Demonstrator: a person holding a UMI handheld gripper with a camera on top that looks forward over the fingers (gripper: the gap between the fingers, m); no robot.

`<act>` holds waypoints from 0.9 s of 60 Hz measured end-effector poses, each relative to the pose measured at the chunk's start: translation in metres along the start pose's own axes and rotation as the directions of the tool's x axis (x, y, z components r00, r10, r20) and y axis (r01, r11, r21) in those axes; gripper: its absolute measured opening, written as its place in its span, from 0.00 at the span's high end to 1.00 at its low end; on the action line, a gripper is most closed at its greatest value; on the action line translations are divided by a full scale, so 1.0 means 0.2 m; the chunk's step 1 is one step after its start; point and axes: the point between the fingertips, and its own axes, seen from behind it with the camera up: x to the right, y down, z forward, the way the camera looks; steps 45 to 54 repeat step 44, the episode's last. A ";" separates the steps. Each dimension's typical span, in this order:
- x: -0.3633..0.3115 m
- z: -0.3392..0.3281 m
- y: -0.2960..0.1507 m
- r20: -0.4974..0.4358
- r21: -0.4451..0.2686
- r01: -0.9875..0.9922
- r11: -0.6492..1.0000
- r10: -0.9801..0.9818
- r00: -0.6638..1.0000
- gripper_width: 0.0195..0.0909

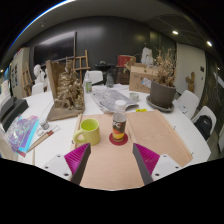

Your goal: Pour water

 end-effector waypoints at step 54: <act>-0.22 -0.66 0.11 -0.054 -0.007 0.100 0.995 -0.100 0.993 0.07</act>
